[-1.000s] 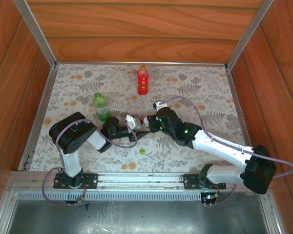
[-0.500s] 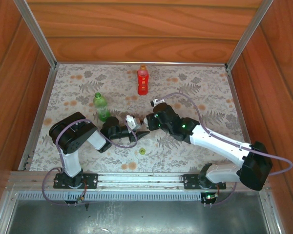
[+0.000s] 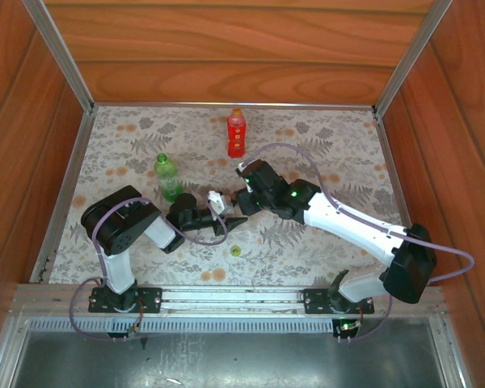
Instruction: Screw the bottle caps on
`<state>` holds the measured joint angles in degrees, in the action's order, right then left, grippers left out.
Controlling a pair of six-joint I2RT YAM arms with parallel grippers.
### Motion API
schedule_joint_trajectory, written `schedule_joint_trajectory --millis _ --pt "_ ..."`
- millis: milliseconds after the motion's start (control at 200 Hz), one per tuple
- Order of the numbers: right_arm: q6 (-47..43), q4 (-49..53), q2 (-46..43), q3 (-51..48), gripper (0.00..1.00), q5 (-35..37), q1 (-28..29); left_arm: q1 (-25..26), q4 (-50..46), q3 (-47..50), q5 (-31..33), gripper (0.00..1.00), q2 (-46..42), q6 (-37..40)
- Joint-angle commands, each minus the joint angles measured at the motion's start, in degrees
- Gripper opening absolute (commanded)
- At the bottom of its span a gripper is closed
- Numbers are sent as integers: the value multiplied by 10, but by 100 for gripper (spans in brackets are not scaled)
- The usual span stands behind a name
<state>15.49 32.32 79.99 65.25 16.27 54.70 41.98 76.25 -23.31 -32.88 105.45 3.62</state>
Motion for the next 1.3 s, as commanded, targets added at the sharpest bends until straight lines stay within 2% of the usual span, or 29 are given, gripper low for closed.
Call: schedule_joint_trajectory --millis 0,90,400,495,710,909,1294 --pt "-32 33 18 20 64 7 10 -3 4 -8 -11 56 9 -7" --pt "-40 36 27 28 62 3 12 -3 3 -7 -11 56 9 -7" --pt "-42 35 26 29 44 1 13 -5 3 -5 -13 56 7 -7" --pt "-55 18 15 14 40 -23 13 -6 4 -5 -22 56 4 -8" --pt "-107 -6 -1 -2 39 -59 2 -9 3 -3 -34 56 -1 -14" --pt "-117 -38 -14 -32 40 -70 -5 -11 2 -5 -34 56 1 -23" --pt "-50 -105 -39 -111 41 -39 -5 -15 2 -10 -36 56 4 -36"
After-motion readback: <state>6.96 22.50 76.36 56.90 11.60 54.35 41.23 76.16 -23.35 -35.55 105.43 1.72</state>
